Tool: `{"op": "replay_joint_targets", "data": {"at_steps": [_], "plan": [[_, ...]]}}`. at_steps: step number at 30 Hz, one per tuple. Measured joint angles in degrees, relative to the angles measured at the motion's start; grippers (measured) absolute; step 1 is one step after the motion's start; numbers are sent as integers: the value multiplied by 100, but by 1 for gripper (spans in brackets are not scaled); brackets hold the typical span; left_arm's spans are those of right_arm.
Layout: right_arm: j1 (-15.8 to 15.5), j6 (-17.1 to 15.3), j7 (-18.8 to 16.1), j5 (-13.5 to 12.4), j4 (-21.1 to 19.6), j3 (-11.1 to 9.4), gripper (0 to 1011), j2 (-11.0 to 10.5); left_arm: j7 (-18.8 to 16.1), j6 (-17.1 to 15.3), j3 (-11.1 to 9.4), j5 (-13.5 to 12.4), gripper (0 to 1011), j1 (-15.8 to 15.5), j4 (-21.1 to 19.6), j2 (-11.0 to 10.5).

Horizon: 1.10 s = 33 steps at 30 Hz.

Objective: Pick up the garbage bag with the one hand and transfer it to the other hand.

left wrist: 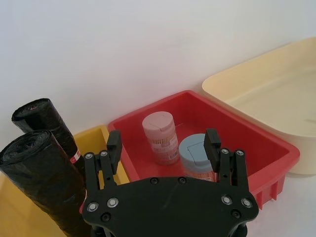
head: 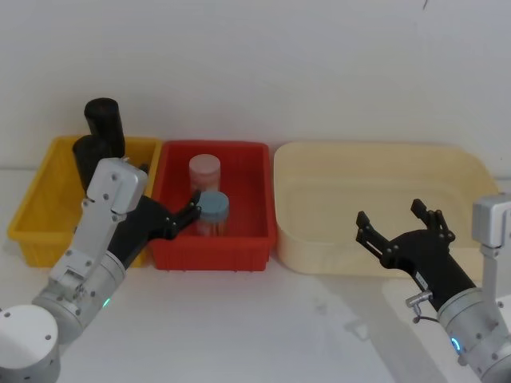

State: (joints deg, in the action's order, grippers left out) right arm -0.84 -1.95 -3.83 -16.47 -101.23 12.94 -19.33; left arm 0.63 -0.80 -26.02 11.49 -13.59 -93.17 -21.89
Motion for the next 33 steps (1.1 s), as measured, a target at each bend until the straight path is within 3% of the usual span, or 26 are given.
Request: {"op": "replay_joint_targets", "data": {"at_steps": [33], "plan": [[0, 0, 0, 0, 0, 0, 1000, 0, 0, 0, 0, 0, 1000, 0, 0, 0]]}}
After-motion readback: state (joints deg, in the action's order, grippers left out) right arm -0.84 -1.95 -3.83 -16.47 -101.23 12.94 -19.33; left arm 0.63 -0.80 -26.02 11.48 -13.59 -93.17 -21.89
